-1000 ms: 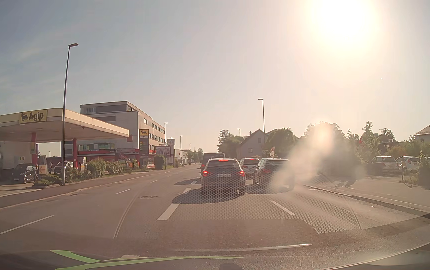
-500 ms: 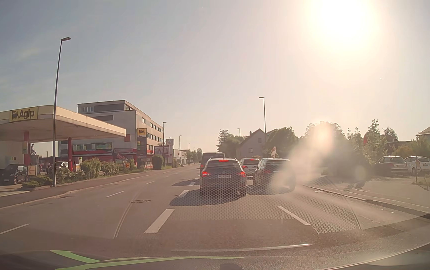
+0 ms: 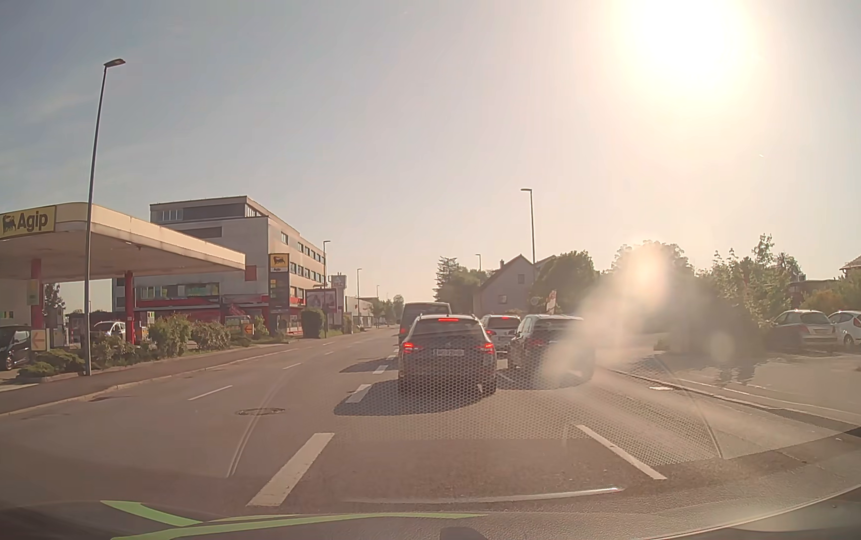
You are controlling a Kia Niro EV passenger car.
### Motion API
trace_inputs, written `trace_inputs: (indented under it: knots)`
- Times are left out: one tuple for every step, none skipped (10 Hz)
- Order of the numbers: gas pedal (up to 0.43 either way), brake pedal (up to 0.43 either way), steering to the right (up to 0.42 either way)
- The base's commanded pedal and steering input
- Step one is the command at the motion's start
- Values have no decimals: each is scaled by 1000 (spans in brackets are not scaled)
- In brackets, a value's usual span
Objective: Follow the waypoints while adhering to traffic rules and regulations
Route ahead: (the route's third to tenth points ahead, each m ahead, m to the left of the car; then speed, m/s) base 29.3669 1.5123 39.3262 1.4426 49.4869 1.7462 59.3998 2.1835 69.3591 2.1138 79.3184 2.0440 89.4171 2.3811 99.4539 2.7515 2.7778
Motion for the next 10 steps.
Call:
trace_inputs:
  knots:
    - [0, 0, 3]
    - [0, 0, 3]
    - [0, 0, 3]
    - [0, 0, 4]
    - [0, 0, 4]
    - [0, 0, 4]
    - [0, 0, 4]
    - [0, 0, 3]
    - [0, 0, 3]
    - [0, 0, 4]
